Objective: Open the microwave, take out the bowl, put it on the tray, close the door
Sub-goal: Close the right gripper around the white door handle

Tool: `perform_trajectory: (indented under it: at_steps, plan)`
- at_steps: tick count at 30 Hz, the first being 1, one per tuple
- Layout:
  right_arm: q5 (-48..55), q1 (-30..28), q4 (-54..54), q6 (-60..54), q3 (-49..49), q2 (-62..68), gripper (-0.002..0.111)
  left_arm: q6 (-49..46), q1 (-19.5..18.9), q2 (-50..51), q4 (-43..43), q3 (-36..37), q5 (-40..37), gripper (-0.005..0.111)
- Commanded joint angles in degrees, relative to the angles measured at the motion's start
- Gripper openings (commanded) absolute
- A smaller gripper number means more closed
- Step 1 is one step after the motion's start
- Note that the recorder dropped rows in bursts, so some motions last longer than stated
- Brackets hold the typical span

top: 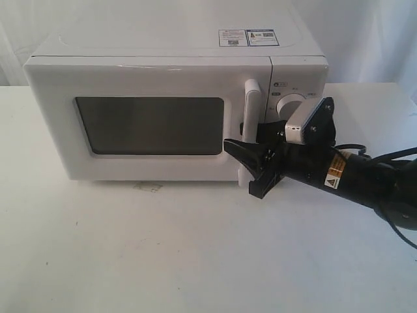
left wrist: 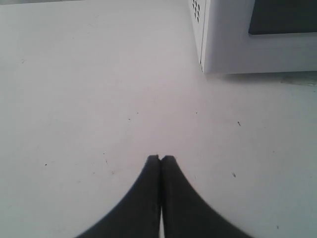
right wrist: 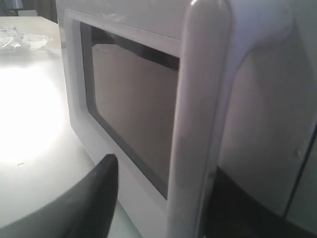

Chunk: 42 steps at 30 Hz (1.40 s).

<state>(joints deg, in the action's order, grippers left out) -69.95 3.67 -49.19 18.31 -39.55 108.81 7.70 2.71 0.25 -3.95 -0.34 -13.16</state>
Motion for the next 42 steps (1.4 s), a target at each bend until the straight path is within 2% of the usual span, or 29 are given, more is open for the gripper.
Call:
perform_trajectory:
  at_steps: [1,25,42]
  plan:
    - [0.0,0.4,1.4,1.3,-1.2,0.8,0.0,-0.2,0.0,-0.3,0.6,0.3,-0.2,0.0]
    - [0.0,0.4,-3.8,0.5,2.9,0.5,0.0,-0.2,0.0,-0.3,0.6,0.3,-0.2,0.0]
    - [0.0,2.8,-8.3,1.5,3.0,-2.3,0.0,-0.2,0.0,-0.3,0.6,0.3,-0.2,0.0]
